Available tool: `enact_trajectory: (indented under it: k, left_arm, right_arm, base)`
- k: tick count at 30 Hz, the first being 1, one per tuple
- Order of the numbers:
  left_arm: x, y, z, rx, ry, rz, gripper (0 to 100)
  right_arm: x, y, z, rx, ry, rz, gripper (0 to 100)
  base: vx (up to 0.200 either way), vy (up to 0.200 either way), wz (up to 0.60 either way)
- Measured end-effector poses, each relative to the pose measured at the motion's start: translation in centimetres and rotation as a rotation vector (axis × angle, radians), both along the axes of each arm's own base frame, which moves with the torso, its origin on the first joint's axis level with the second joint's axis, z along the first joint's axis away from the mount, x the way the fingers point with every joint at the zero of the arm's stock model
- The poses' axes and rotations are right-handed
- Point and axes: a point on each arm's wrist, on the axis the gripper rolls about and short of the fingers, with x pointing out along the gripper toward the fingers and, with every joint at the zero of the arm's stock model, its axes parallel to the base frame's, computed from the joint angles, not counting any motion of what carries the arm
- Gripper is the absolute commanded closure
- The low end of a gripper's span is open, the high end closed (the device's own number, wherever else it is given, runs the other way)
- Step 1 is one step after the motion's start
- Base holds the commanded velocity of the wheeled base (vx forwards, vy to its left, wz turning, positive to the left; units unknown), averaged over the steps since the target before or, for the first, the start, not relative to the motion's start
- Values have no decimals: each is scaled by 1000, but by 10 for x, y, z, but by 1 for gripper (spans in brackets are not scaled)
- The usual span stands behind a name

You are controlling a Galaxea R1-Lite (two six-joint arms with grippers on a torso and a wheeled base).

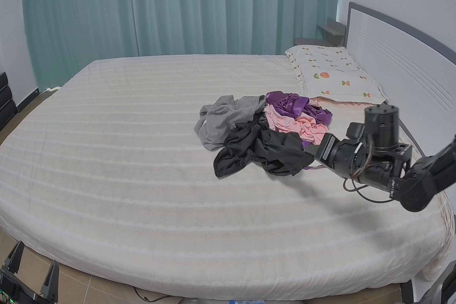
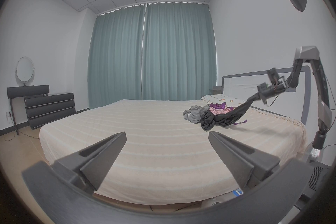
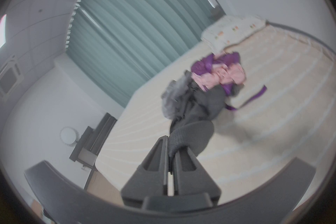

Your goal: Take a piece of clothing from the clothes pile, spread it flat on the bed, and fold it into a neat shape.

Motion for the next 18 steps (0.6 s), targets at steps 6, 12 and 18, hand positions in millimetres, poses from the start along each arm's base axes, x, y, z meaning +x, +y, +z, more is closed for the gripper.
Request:
enact_trajectory:
  k: [6,12,18]
  left_arm:
    - [0,0,0,0,-1,-2,0]
    - [0,0,0,10,-2,3,0]
    - [-2,0,11,-6,-59,-15,0]
  right_arm:
    - [-41,-4,52,2,-207,63,100]
    - [-69,-14,94,40,-368,93,100]
    - [-86,-22,115,69,-452,100,100]
  base:
    - [0,0,0]
    - [0,0,0]
    - [0,0,0]
